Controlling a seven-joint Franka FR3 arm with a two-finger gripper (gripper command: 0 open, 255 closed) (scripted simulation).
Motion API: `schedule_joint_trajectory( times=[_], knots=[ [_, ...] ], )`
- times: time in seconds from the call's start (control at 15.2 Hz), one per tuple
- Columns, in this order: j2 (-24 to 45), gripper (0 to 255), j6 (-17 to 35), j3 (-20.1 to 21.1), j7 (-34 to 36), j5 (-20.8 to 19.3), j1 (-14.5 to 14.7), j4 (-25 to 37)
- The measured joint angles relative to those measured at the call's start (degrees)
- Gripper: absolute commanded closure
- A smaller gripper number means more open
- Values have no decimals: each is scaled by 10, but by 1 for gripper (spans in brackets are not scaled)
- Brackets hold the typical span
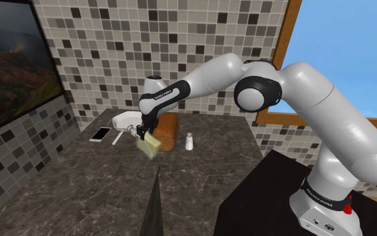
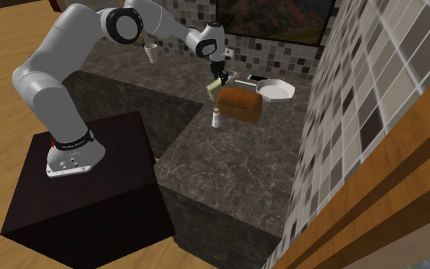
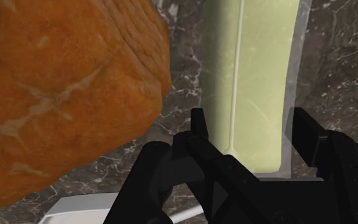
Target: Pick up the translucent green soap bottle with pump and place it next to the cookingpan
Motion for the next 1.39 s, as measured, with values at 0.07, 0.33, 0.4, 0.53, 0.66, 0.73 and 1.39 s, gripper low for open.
schedule_joint_trajectory(
  times=[0.07, 0.33, 0.4, 0.53, 0.66, 0.73, 1.39],
  knots=[
    [2, 255, -2, 0, 0, 0, -1, 4],
    [-1, 0, 1, 0, 0, 0, 0, -3],
    [0, 0, 1, 0, 0, 0, 1, -6],
    [3, 0, 1, 1, -1, 1, 0, -7],
    [4, 0, 1, 1, -1, 1, 0, -7],
    [4, 0, -1, 1, -1, 0, 0, -5],
    [-58, 0, -28, -8, 1, -7, 6, -40]
  ],
)
